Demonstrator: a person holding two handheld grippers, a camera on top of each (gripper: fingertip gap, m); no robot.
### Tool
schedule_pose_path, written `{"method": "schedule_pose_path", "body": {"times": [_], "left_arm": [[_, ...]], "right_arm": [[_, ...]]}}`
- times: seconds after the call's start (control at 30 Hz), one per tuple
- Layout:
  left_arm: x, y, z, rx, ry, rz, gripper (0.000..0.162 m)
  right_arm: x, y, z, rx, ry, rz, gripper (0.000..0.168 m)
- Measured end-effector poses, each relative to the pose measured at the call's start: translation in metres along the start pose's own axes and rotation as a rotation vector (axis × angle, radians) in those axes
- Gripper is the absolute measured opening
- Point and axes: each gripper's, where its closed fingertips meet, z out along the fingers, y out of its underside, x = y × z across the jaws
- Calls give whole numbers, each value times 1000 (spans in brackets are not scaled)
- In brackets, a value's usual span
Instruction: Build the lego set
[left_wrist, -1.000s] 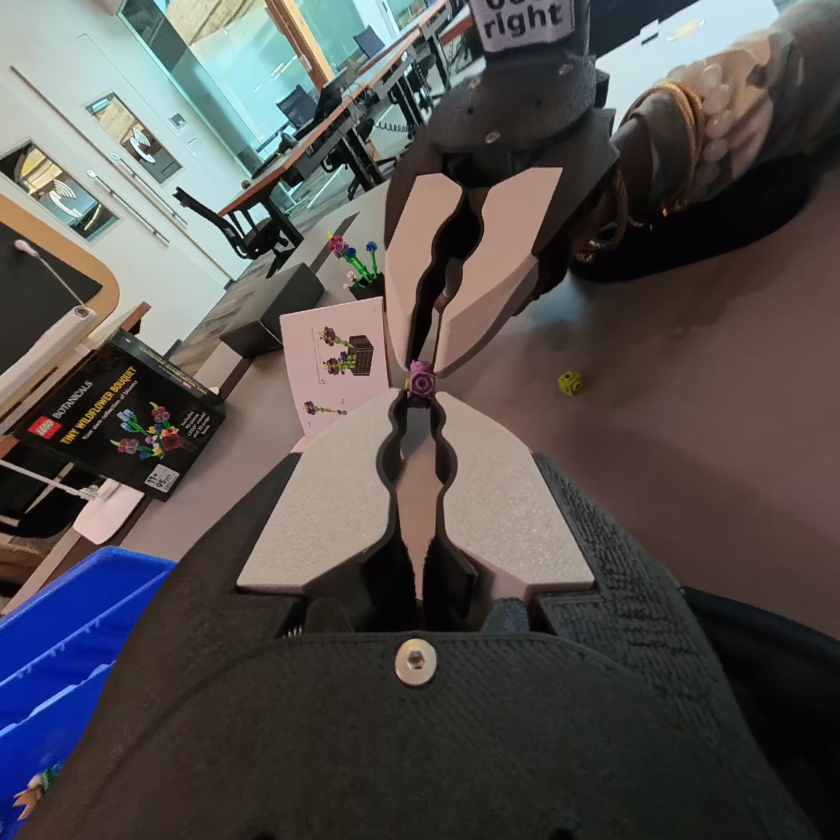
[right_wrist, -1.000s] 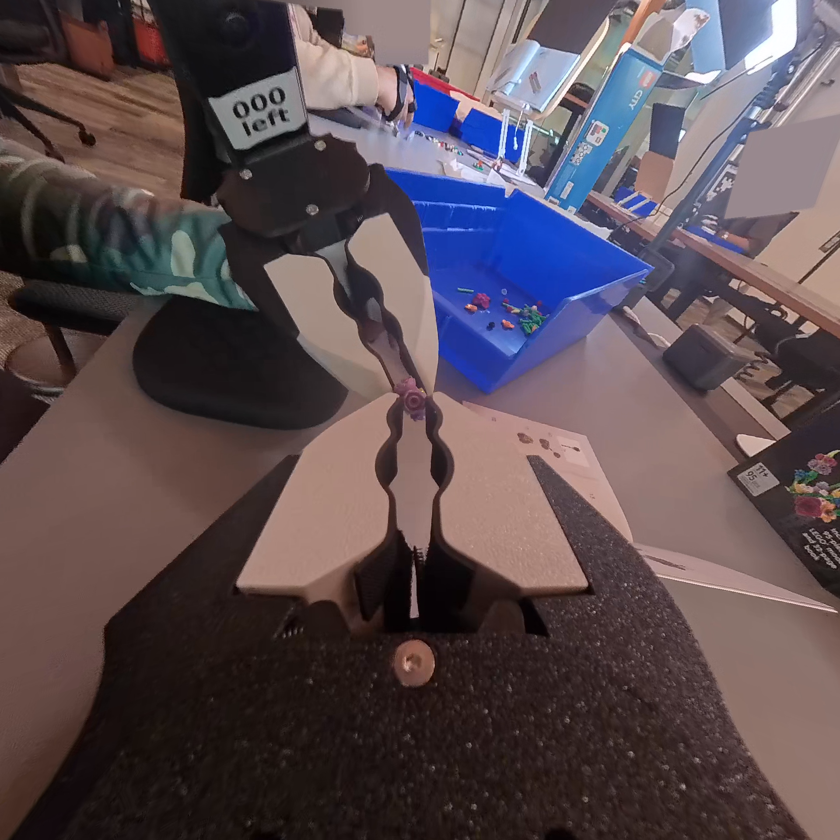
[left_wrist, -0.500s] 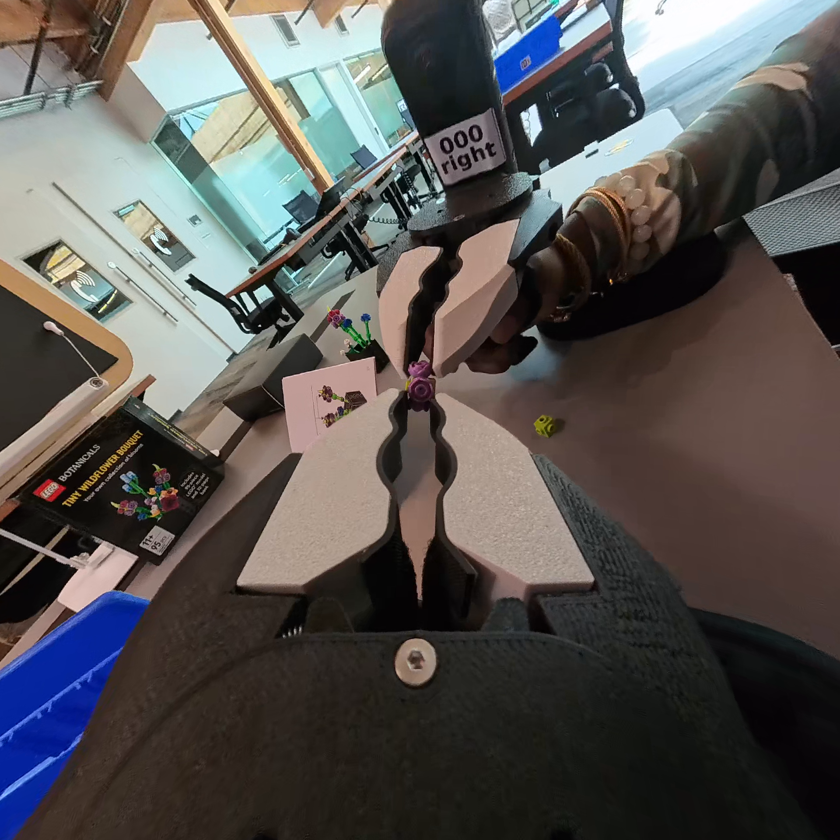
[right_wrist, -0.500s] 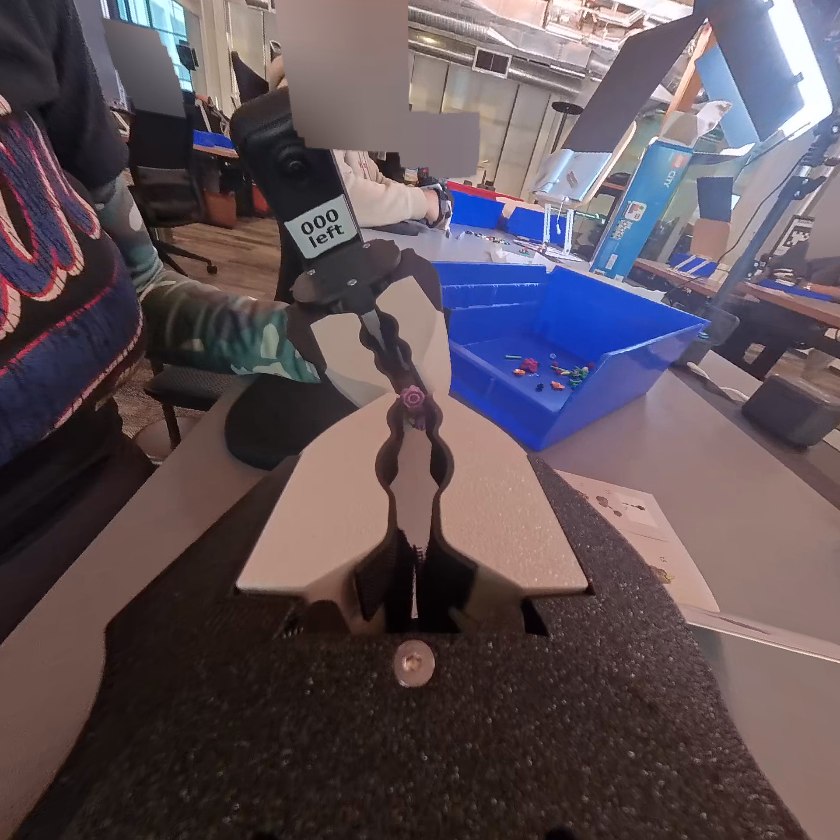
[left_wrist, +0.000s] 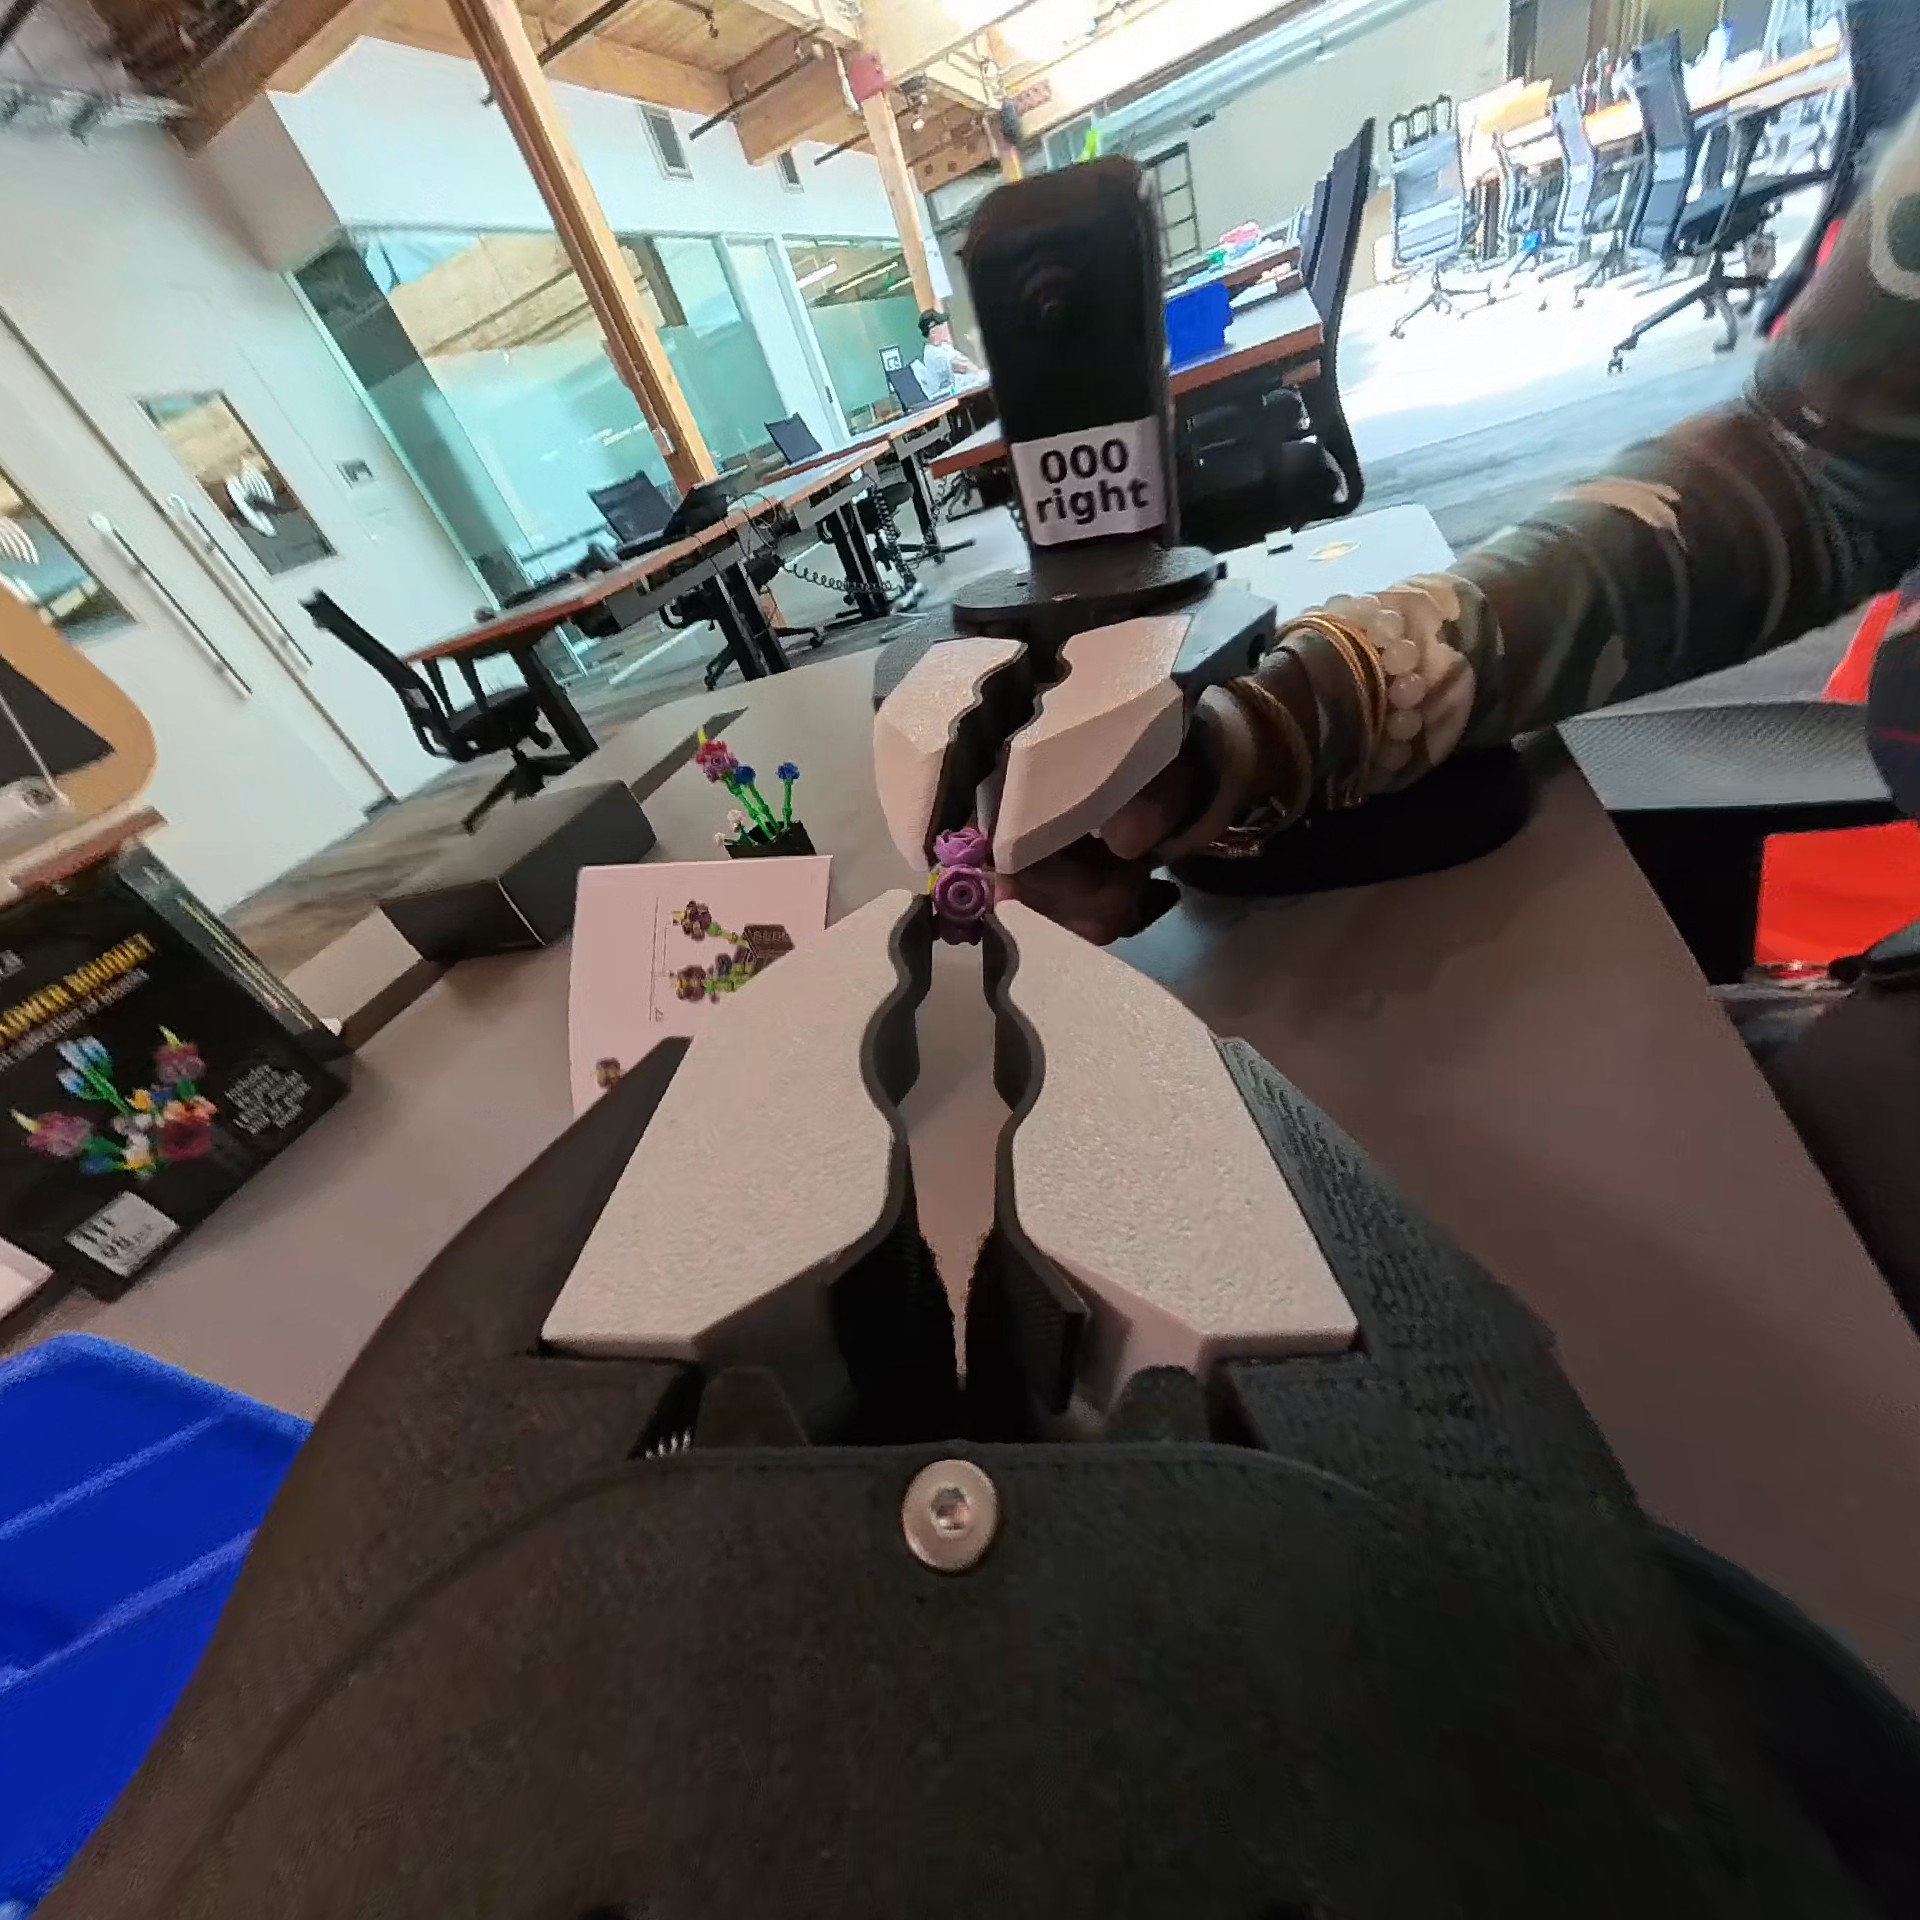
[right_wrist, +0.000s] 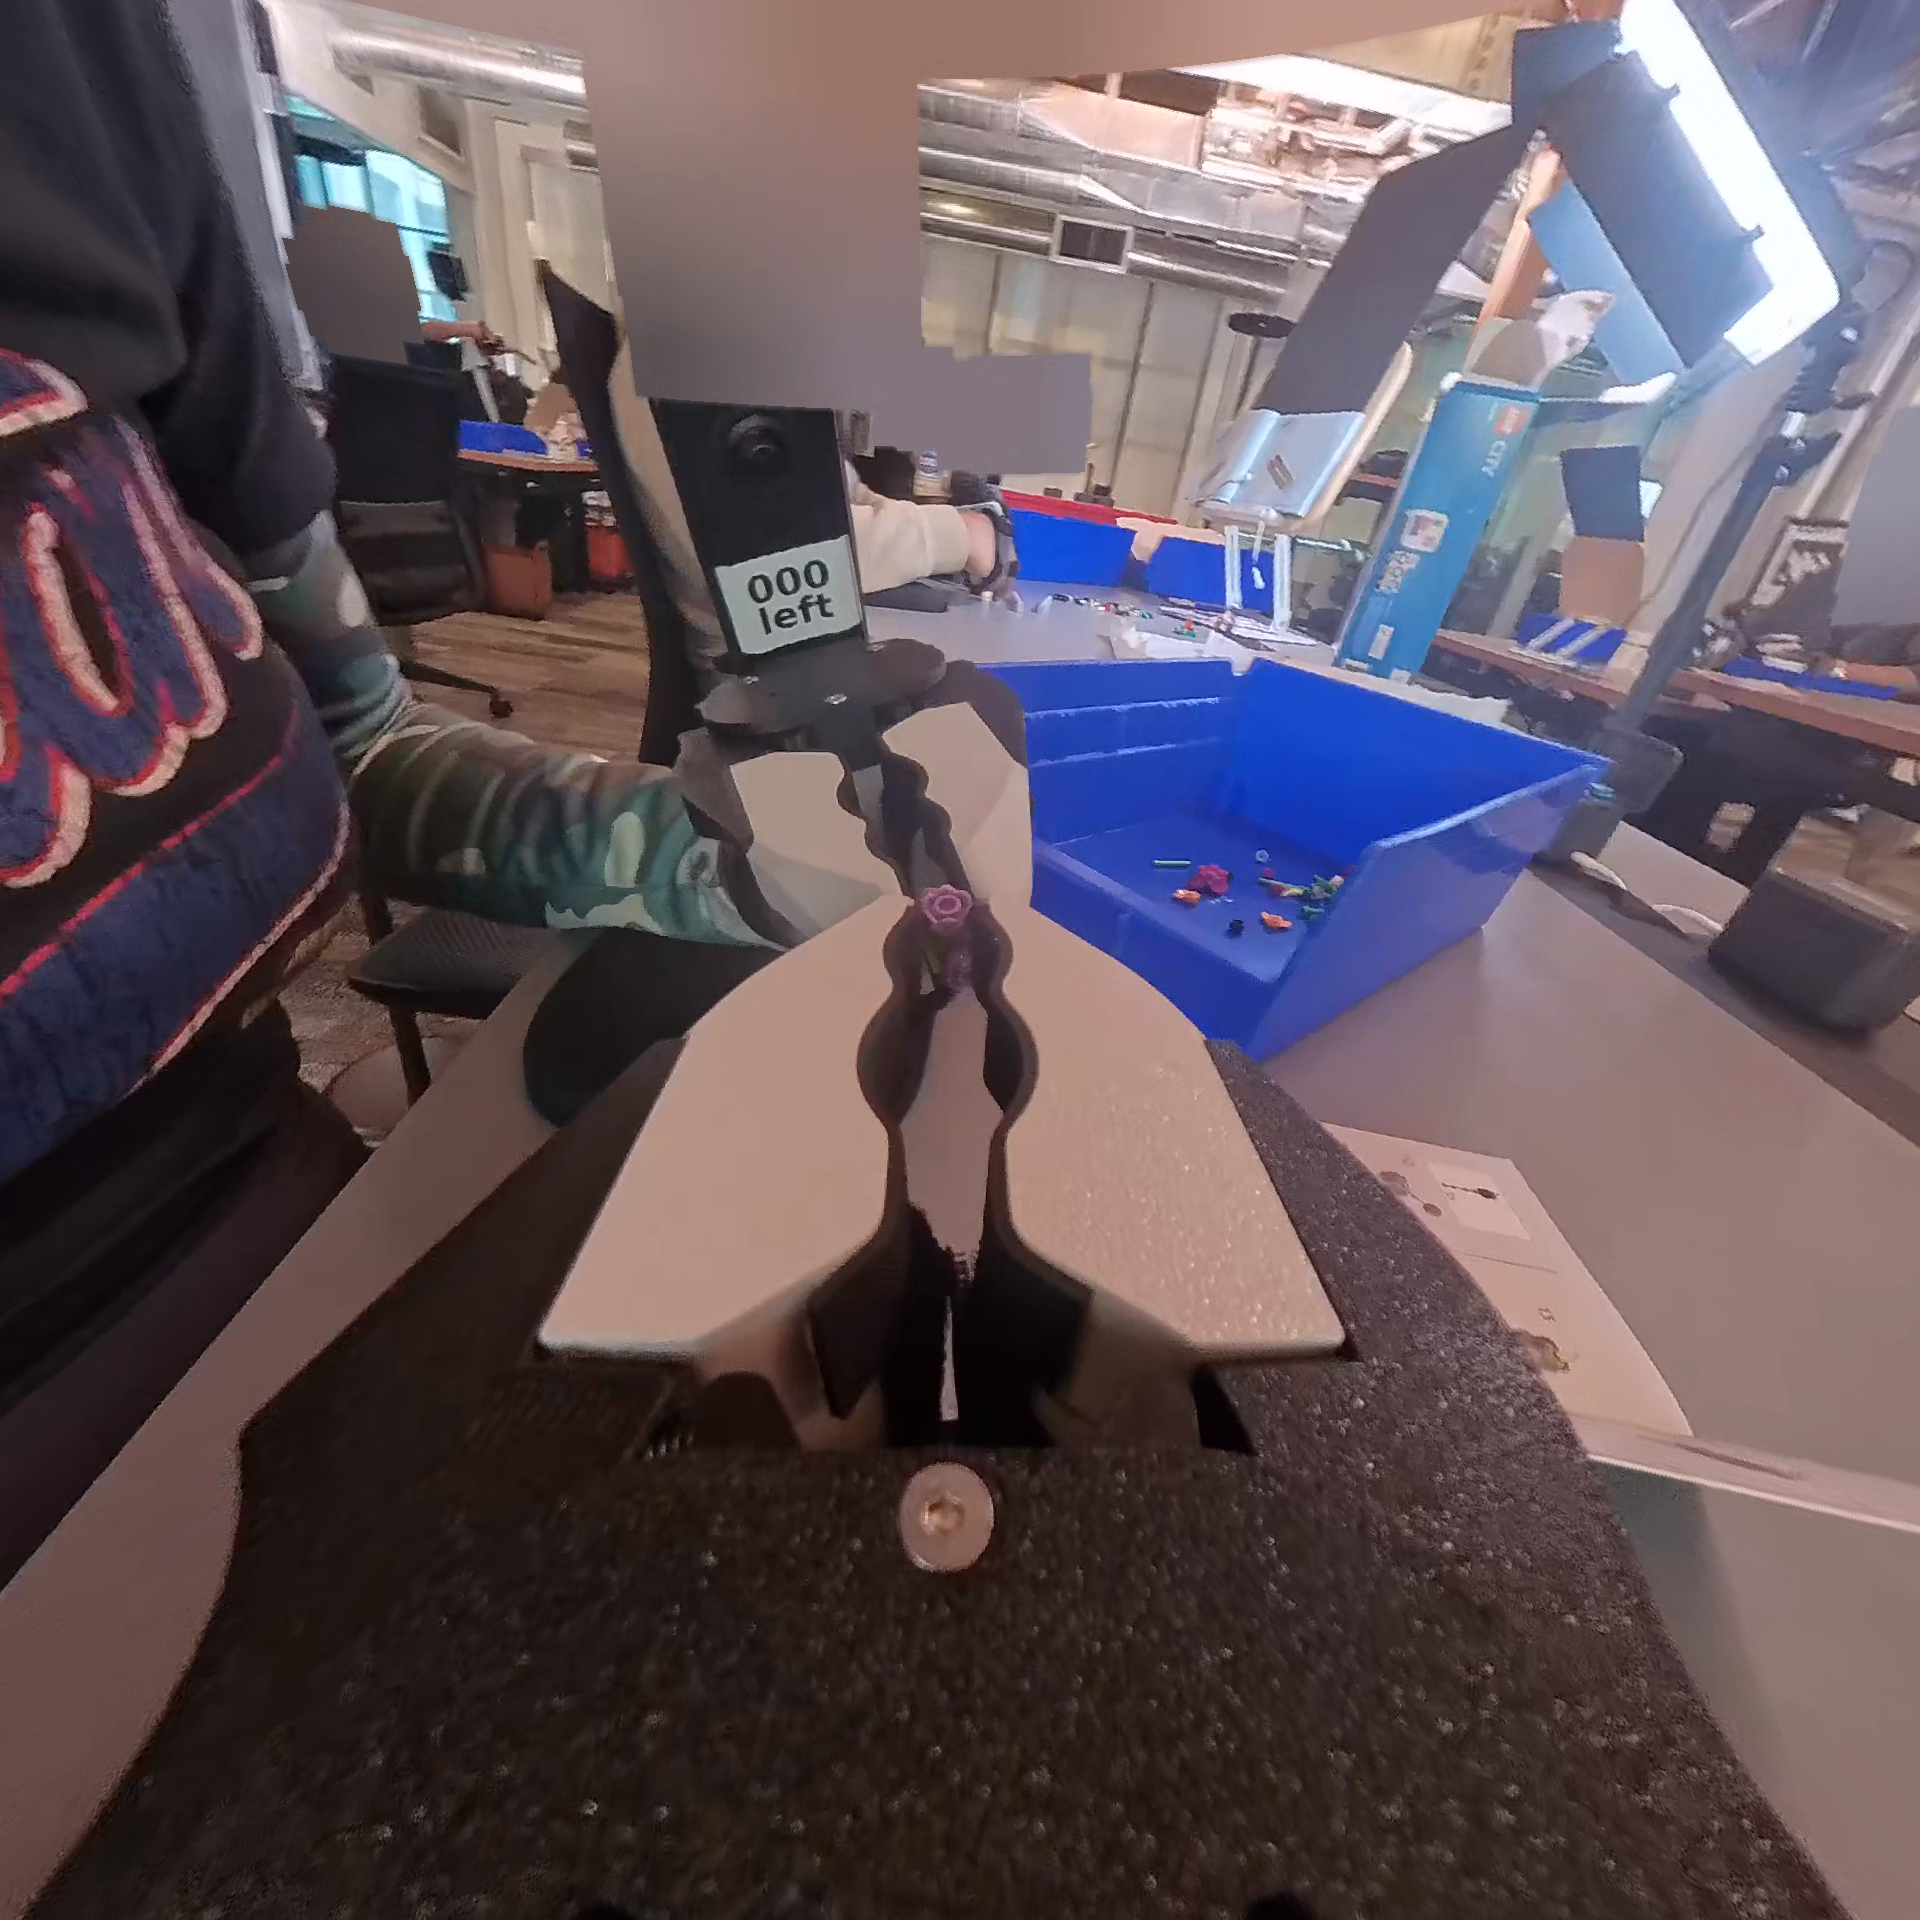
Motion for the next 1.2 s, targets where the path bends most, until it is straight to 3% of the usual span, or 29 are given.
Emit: {"method": "schedule_pose_path", "body": {"times": [0.1,0.2,0.27,0.37,0.53,0.7,0.9,1.2], "left_arm": [[-8,-4,2,31,17,-135,9],[-18,-12,1,99,45,-331,9],[-21,-12,-1,123,74,-442,9],[-21,-13,-2,154,149,-623,9],[-10,-19,-1,223,413,-1064,9],[-4,-12,7,141,441,-1124,9],[-7,-18,7,221,453,-1215,9],[-14,-24,9,351,362,-1274,9]], "right_arm": [[9,-9,0,36,30,54,10],[10,-15,0,56,13,76,35],[13,-21,-4,94,37,68,32],[20,-15,-6,23,111,-81,36],[16,-8,0,-114,147,-363,34],[12,-10,1,-109,155,-401,33],[17,-8,3,-137,211,-439,22],[23,-12,1,-133,276,-455,20]]}}
